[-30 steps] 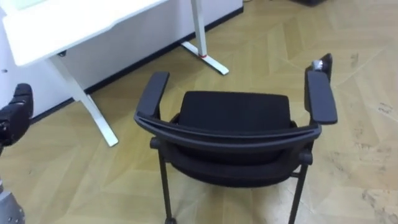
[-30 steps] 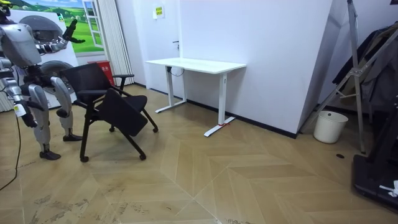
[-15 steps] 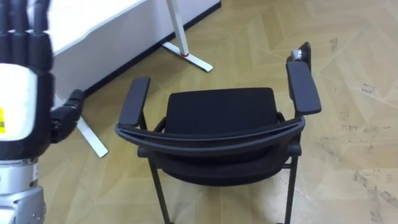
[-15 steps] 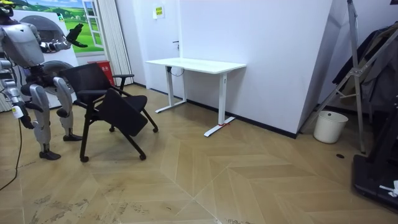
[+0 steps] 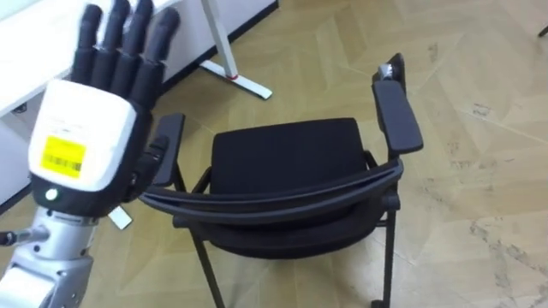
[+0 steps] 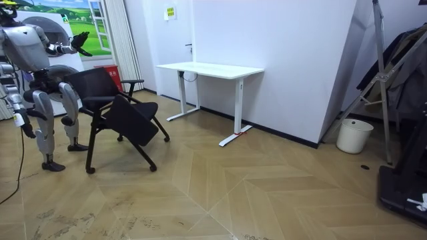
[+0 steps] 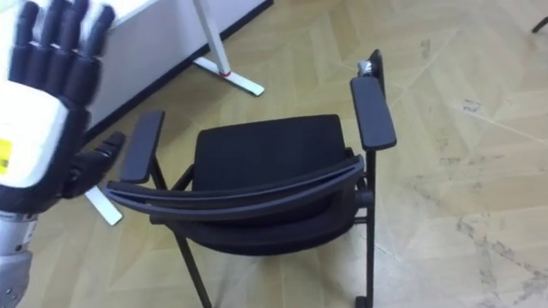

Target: Push chair

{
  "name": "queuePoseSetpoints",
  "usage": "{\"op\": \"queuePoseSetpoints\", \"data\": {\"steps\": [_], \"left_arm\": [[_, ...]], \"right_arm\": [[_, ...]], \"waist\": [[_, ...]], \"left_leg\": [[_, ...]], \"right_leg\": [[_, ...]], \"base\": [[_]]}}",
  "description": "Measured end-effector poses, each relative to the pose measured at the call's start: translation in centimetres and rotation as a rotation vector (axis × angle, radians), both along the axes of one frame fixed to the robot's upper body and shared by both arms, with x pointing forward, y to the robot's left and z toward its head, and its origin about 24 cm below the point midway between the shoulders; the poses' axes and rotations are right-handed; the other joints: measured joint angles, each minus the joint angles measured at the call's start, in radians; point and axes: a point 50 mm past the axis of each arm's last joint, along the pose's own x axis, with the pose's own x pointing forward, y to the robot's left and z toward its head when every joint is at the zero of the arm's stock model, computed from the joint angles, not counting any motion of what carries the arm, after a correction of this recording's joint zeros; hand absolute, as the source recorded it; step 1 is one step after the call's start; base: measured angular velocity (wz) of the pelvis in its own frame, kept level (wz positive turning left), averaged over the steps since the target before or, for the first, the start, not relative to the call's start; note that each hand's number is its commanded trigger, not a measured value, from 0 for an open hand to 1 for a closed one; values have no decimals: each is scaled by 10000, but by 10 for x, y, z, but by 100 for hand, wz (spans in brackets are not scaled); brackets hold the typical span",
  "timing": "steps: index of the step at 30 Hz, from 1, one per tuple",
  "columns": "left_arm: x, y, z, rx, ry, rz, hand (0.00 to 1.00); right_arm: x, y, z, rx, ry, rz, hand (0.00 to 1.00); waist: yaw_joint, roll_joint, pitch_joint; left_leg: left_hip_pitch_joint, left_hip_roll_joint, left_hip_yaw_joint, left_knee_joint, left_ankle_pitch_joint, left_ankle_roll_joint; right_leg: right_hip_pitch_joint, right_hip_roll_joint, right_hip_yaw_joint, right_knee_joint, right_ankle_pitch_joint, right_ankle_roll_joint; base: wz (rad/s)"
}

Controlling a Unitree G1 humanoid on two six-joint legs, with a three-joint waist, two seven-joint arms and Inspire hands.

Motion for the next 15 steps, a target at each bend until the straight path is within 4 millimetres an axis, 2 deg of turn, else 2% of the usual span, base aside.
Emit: {"op": "queuePoseSetpoints", "data": {"steps": [3, 10, 15], "left_arm": [[6, -4, 3, 151, 181, -191, 0], [6, -22, -8, 641, 1625, -1002, 0], [6, -28, 7, 1530, 1739, -1399, 0]], "right_arm": [[-1, 0, 0, -27, 42, -2, 0], [6, -1, 1, 77, 14, 291, 0], [7, -7, 4, -50, -56, 212, 0]], "waist": [[-71, 8, -2], [-282, 109, -73], [-252, 141, -96]], "left_leg": [[-26, 1, 17, 0, 0, 0], [29, 2, 23, -14, 0, 0], [31, 3, 4, -25, 0, 0]], "right_leg": [[-14, 0, -2, 0, 0, 0], [-12, 0, 76, 1, 0, 0], [-12, 0, 80, 12, 0, 0]], "base": [[0], [-2], [0]]}}
